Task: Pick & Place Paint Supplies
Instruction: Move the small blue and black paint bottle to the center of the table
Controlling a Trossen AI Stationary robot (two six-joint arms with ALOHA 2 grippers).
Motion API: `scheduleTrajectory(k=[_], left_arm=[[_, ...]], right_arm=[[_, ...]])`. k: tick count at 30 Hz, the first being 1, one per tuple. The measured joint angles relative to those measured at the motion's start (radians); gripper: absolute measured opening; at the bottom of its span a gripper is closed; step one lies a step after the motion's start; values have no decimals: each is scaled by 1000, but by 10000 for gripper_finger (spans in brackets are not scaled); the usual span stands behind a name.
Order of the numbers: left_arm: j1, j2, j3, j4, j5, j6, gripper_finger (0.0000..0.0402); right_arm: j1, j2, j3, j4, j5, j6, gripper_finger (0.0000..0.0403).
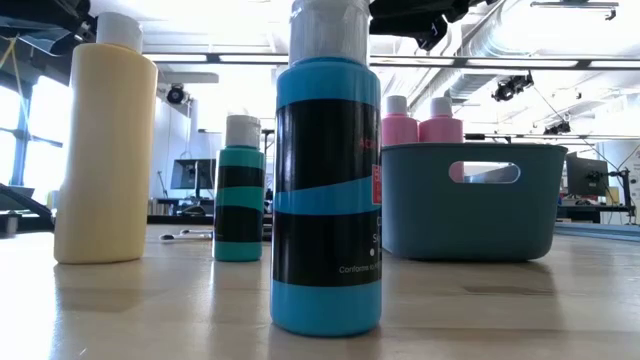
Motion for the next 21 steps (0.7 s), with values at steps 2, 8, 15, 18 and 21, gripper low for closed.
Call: scheduleTrajectory(k=[2,8,15,18,21], left_arm=[[0,0,0,0,-15,0,8],[1,0,0,0,-18,0,9],[1,0,0,0,-4,0,9],[1,0,0,-4,-4,0,9],[1,0,0,-25,-4,0,8]], right_arm=[[0,0,0,0,0,0,162],[0,0,0,0,0,0,162],[0,0,0,0,0,0,162],[0,0,0,0,0,0,162],[0,0,0,0,0,0,162]])
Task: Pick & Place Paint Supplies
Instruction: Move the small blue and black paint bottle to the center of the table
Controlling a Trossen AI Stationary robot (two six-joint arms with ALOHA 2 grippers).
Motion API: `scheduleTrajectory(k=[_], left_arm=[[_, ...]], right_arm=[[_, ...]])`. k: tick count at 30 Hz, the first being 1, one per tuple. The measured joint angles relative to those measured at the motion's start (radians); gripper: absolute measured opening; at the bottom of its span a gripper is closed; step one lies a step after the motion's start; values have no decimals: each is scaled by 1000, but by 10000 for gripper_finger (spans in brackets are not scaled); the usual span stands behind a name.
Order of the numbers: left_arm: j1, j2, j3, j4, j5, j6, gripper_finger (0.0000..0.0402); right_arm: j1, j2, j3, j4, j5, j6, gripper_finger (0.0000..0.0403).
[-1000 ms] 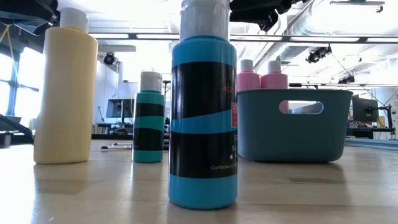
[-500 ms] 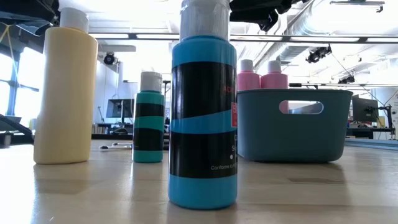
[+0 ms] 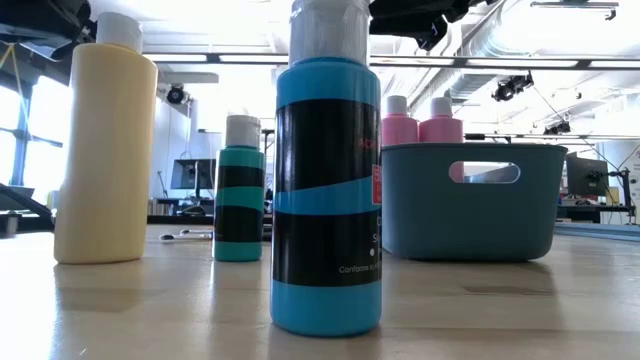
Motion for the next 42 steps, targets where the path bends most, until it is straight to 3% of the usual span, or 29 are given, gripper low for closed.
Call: scheduleTrajectory(k=[14,36,42], left_arm=[[0,-1,27,67,-27,0,8],[0,0,46,-6,-29,0,8],[0,0,46,38,-46,0,8]], right_arm=[[0,0,0,1,0,1,162],[0,0,0,0,0,0,162],[0,0,0,0,0,0,162]])
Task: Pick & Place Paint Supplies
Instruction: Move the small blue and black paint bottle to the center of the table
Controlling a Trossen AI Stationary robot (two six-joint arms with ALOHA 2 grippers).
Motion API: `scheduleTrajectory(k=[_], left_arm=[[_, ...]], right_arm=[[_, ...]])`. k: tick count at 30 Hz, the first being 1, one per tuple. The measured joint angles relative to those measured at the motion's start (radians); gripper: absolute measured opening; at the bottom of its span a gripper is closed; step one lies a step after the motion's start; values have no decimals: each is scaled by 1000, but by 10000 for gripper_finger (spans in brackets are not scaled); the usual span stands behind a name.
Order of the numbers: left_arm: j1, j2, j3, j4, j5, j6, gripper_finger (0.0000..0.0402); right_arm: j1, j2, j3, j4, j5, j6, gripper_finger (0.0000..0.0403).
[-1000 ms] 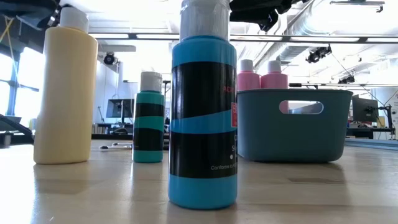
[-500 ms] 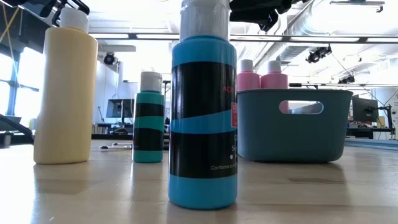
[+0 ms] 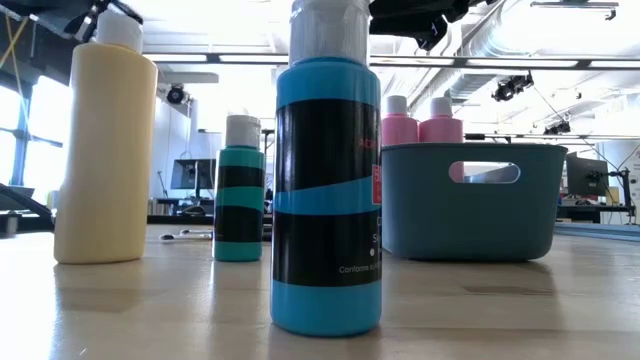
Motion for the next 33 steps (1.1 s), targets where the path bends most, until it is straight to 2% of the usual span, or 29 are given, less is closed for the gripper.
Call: scheduleTrajectory(k=[5,10,16,20,25,30,33], left_arm=[[0,0,1,115,-32,0,8],[0,5,2,127,-41,0,8],[1,38,3,169,-102,0,8],[1,64,64,131,-109,0,8],[11,112,191,-55,-123,42,8],[113,157,267,-209,-128,46,8],[212,166,270,-204,-14,49,8]], right_arm=[[0,0,0,0,0,0,162],[0,0,0,0,0,0,162],[0,0,0,1,0,0,162],[0,0,0,2,0,0,162],[0,0,0,2,2,0,162],[0,-6,0,-25,54,30,162],[3,-11,0,-57,103,31,162]])
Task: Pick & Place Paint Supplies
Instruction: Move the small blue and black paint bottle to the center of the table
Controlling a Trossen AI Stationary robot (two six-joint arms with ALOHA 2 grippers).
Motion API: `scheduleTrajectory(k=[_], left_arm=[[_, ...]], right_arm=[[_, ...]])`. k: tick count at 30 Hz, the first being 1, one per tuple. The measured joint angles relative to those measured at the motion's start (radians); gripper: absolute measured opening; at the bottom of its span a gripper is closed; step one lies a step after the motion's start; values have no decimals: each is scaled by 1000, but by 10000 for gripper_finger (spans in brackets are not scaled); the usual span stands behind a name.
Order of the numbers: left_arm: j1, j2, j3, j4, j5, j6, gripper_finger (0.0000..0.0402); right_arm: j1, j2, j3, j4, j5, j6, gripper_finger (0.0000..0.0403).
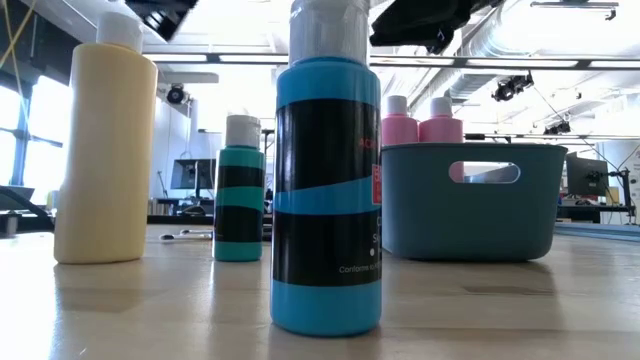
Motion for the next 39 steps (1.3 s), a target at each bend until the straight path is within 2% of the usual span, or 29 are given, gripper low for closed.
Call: scheduleTrajectory(k=[3,6,12,20,22,29,39], left_arm=[[95,5,1,42,149,8,8],[171,7,0,56,254,30,8],[244,32,0,80,354,31,8],[247,104,41,24,356,31,8],[247,145,82,30,356,31,8],[247,277,211,-133,356,84,8],[247,374,277,-157,373,76,8]], right_arm=[[0,-8,0,-25,42,-11,162],[-4,-9,0,-29,45,-13,162],[-4,-9,0,-48,45,-37,162],[-4,-9,0,-72,85,-38,162],[-4,-9,0,-83,113,-37,162],[-4,-9,0,-129,249,-13,162],[-4,-9,0,-160,254,-5,162]])
